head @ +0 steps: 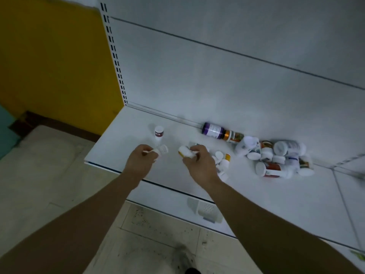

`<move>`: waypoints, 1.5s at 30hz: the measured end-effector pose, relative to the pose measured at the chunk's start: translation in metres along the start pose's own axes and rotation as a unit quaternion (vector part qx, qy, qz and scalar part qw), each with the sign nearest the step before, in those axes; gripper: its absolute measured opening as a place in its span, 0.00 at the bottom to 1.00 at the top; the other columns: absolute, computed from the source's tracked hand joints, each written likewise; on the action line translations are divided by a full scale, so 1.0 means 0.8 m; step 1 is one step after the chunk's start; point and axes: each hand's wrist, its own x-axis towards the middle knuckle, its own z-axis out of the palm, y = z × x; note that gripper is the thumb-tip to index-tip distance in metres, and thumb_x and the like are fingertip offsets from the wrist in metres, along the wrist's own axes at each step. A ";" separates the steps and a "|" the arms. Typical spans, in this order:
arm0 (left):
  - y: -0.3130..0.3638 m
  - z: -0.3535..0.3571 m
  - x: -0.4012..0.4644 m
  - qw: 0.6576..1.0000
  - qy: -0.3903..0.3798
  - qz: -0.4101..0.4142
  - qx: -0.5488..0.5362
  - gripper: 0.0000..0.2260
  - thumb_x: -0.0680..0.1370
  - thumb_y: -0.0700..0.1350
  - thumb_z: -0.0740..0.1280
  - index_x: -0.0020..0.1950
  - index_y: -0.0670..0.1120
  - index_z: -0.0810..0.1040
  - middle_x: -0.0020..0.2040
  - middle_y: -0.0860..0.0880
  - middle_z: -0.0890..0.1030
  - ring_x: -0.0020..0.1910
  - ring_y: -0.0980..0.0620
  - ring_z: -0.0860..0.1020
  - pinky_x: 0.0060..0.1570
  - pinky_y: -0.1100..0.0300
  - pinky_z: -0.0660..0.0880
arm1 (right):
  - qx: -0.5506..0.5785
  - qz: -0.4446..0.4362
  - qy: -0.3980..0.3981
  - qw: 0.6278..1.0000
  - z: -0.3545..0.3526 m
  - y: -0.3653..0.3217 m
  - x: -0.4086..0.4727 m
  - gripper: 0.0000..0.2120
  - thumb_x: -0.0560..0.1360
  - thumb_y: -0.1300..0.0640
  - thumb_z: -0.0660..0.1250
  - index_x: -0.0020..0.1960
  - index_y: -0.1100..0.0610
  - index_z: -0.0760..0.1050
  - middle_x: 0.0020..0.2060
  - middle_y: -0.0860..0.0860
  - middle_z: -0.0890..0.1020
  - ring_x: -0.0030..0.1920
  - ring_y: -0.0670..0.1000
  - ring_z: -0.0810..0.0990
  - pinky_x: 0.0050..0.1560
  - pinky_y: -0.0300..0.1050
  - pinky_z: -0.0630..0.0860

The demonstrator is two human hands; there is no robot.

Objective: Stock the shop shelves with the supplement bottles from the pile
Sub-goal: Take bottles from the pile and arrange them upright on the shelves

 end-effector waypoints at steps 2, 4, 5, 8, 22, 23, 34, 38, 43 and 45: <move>0.038 -0.021 -0.031 0.995 -0.027 -0.033 -0.095 0.05 0.77 0.44 0.64 0.49 0.45 0.77 0.49 0.40 0.79 0.44 0.46 0.78 0.48 0.53 0.75 | 0.075 0.001 0.023 0.997 -0.027 -0.037 -0.025 0.08 0.74 0.59 0.67 0.53 0.54 0.76 0.45 0.49 0.80 0.39 0.40 0.78 0.42 0.34 0.74; 0.075 -0.041 -0.060 0.988 -0.056 -0.050 -0.135 0.08 0.78 0.41 0.62 0.53 0.42 0.77 0.49 0.40 0.80 0.46 0.45 0.79 0.51 0.53 0.77 | 0.176 -0.002 0.013 0.984 -0.049 -0.077 -0.055 0.06 0.74 0.63 0.65 0.49 0.54 0.77 0.40 0.50 0.80 0.33 0.37 0.80 0.42 0.37 0.77; 0.093 -0.051 -0.076 0.985 -0.073 -0.045 -0.151 0.08 0.78 0.41 0.62 0.53 0.41 0.78 0.48 0.41 0.80 0.46 0.45 0.79 0.51 0.51 0.78 | 0.223 0.003 0.008 0.975 -0.056 -0.096 -0.070 0.07 0.75 0.64 0.65 0.47 0.53 0.77 0.40 0.51 0.79 0.33 0.40 0.80 0.43 0.42 0.78; 0.146 -0.080 -0.120 0.976 -0.115 -0.011 -0.184 0.06 0.79 0.43 0.63 0.49 0.41 0.77 0.46 0.41 0.80 0.43 0.45 0.81 0.50 0.48 0.79 | 0.293 -0.006 0.030 0.956 -0.071 -0.146 -0.112 0.10 0.75 0.63 0.64 0.49 0.48 0.74 0.43 0.53 0.77 0.38 0.50 0.79 0.39 0.43 0.78; 0.331 -0.140 -0.297 0.944 -0.228 0.197 -0.131 0.14 0.82 0.49 0.56 0.48 0.48 0.80 0.47 0.41 0.77 0.44 0.44 0.81 0.34 0.55 0.79 | 0.288 -0.214 0.077 0.930 -0.212 -0.298 -0.269 0.06 0.79 0.54 0.63 0.49 0.42 0.76 0.46 0.48 0.78 0.42 0.54 0.82 0.34 0.41 0.76; 0.346 -0.135 -0.304 0.941 -0.230 0.208 -0.137 0.14 0.82 0.50 0.56 0.50 0.49 0.80 0.48 0.42 0.77 0.44 0.44 0.81 0.35 0.55 0.79 | 0.296 -0.231 0.075 0.924 -0.228 -0.305 -0.269 0.06 0.79 0.54 0.63 0.50 0.43 0.76 0.46 0.48 0.78 0.41 0.55 0.82 0.33 0.41 0.75; 0.450 -0.003 -0.324 0.916 -0.272 0.260 -0.139 0.12 0.79 0.38 0.59 0.58 0.51 0.75 0.52 0.40 0.78 0.40 0.46 0.79 0.35 0.59 0.78 | 0.457 -0.143 -0.048 0.876 -0.396 -0.304 -0.236 0.10 0.78 0.58 0.61 0.56 0.59 0.76 0.44 0.62 0.78 0.38 0.57 0.79 0.33 0.44 0.79; 0.472 0.063 -0.315 0.904 -0.192 0.380 0.031 0.13 0.76 0.36 0.65 0.53 0.54 0.75 0.48 0.45 0.79 0.40 0.51 0.79 0.43 0.58 0.78 | 0.182 -0.232 0.087 0.951 -0.469 -0.263 -0.203 0.12 0.78 0.60 0.62 0.58 0.49 0.75 0.48 0.53 0.79 0.41 0.51 0.80 0.46 0.48 0.81; 0.489 0.128 -0.293 0.860 -0.125 0.442 0.225 0.17 0.73 0.38 0.69 0.55 0.56 0.72 0.49 0.50 0.76 0.44 0.48 0.80 0.47 0.62 0.74 | -0.011 -0.218 0.161 0.962 -0.537 -0.223 -0.159 0.15 0.78 0.57 0.65 0.63 0.49 0.70 0.50 0.50 0.79 0.44 0.48 0.78 0.41 0.34 0.71; 0.497 0.149 -0.282 0.855 -0.112 0.438 0.255 0.18 0.74 0.41 0.69 0.58 0.57 0.69 0.49 0.52 0.75 0.43 0.51 0.78 0.45 0.61 0.74 | -0.047 -0.206 0.161 0.964 -0.548 -0.213 -0.141 0.16 0.77 0.57 0.66 0.64 0.50 0.71 0.51 0.50 0.78 0.47 0.48 0.77 0.45 0.38 0.71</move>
